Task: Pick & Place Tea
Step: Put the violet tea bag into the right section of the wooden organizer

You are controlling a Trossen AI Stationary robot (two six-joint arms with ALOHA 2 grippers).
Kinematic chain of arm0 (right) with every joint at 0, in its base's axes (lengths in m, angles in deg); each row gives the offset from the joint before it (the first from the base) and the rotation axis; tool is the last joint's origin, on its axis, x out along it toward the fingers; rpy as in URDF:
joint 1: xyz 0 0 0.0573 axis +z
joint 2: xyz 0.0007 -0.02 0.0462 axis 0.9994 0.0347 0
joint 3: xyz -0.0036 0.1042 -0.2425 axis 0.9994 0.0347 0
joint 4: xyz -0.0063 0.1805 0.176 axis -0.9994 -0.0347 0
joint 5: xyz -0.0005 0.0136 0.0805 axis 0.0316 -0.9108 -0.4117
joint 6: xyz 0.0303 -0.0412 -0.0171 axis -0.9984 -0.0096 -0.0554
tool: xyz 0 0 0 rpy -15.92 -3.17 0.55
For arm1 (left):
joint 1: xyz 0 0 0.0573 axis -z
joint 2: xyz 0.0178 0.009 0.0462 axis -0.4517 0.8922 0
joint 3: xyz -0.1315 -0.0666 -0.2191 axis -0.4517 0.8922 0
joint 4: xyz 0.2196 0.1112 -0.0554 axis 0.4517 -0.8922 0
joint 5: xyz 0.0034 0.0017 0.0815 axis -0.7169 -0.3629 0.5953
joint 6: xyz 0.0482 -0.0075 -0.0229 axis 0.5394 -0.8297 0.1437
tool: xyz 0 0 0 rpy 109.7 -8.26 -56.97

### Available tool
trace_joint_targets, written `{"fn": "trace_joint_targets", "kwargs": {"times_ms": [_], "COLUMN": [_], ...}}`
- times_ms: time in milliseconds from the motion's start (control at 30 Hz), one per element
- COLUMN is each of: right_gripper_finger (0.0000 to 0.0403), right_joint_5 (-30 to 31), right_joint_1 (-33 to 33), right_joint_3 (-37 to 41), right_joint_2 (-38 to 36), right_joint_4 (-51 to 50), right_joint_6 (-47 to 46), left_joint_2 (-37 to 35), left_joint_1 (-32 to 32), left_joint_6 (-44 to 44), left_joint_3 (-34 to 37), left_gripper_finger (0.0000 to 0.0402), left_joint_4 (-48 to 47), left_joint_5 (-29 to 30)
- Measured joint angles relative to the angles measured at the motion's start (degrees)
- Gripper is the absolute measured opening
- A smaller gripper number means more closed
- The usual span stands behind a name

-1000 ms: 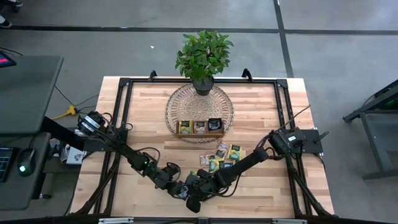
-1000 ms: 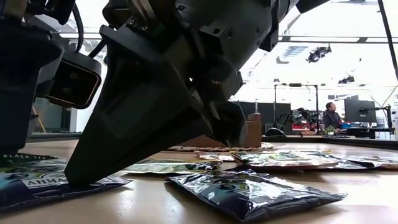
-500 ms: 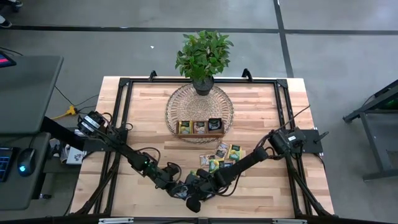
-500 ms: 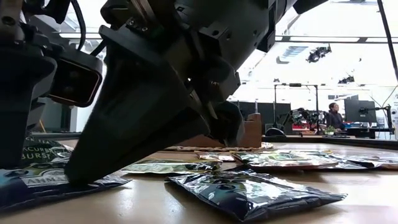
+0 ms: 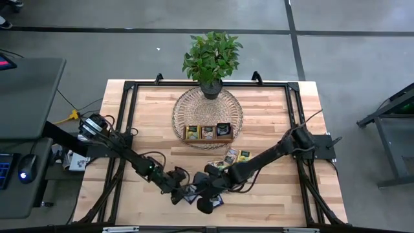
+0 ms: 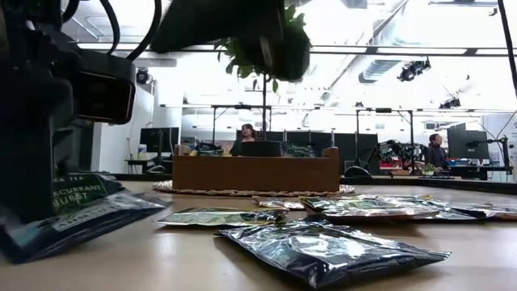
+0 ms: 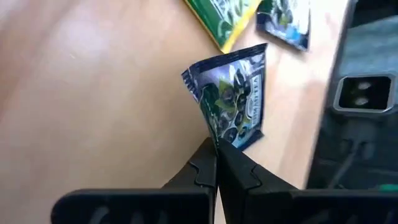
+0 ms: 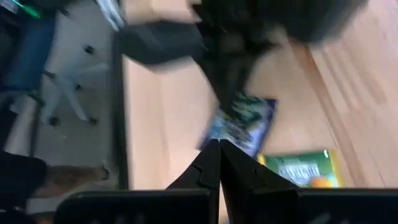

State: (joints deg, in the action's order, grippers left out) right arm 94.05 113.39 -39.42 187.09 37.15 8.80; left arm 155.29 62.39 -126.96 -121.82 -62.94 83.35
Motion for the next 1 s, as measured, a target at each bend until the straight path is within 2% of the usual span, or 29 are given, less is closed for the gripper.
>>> {"fn": "trace_joint_targets", "kwargs": {"times_ms": [133, 333, 567, 767, 1000], "right_gripper_finger": [0.0024, 0.0086, 0.0142, 0.0158, 0.0159], "right_joint_5": [-0.6, -3.1, -14.0, -12.9, -10.9], "right_joint_1": [-1.1, -3.6, -5.9, -5.8, -5.9], "right_joint_3": [0.0, 0.0, 0.0, 0.0, 0.0], "right_joint_2": [-2.5, -5.1, -5.3, -5.3, -5.3], "right_joint_4": [-2.2, -3.0, -4.5, -6.0, -5.5], "right_joint_6": [2.4, 4.0, 5.4, 8.4, 9.4], "left_joint_2": [-2.6, -3.6, -3.7, -3.8, -3.8], "left_joint_1": [0.0, 0.0, 0.0, 0.0, 0.0], "left_joint_6": [7.6, 18.2, 24.8, 29.1, 31.1], "left_joint_3": [-2.8, -10.4, -20.4, -26.8, -29.6], "left_gripper_finger": [0.0000, 0.0000, 0.0000, 0.0000, 0.0000], "left_joint_4": [-4.2, -16.5, -34.3, -42.8, -43.7], "left_joint_5": [0.1, -0.1, 3.5, 6.7, 9.3]}}
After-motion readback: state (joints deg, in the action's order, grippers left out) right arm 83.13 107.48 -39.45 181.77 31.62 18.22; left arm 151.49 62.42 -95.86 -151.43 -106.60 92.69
